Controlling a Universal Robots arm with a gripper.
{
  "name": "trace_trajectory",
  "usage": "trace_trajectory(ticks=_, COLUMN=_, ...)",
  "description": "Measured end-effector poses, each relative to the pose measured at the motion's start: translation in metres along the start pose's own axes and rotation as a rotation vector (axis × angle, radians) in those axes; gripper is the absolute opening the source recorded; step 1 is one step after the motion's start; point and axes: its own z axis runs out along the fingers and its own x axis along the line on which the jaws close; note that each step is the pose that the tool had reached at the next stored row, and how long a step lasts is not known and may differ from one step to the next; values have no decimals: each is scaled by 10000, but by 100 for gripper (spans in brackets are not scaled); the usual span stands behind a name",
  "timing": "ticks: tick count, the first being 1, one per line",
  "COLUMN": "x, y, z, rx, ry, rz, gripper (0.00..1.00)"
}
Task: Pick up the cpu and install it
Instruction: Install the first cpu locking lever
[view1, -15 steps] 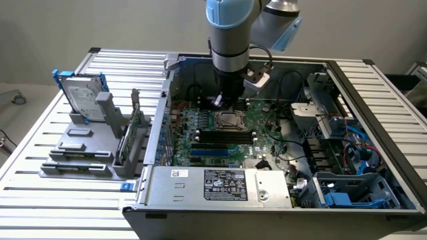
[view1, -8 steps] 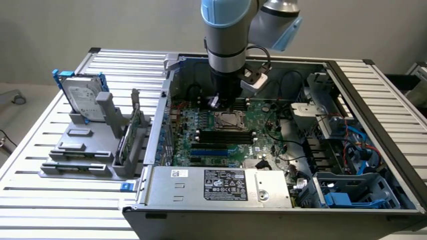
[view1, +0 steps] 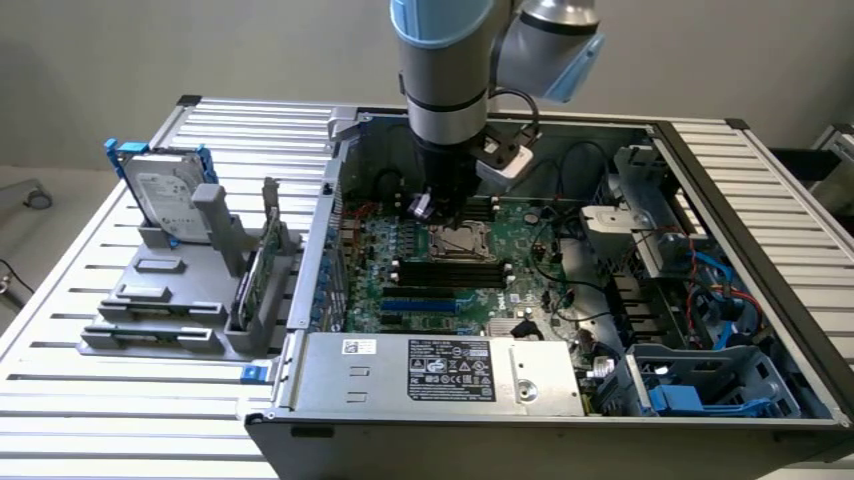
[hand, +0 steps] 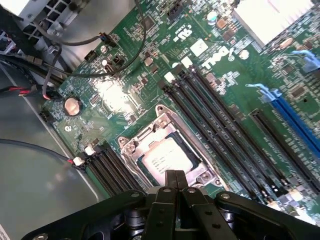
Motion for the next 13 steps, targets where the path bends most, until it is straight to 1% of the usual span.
trace_trajectory(ticks=8, x=-131, y=110, z=-212, rx=15, ry=-13, rz=10, gripper=11)
trace_trajectory(ticks=10, x=-164, y=133, z=-247, rx=27, ry=-25, rz=15, gripper=11)
trace_trajectory(ticks=13, x=-215, y=149, z=-263, rx=58, ry=-52, rz=35, gripper=11)
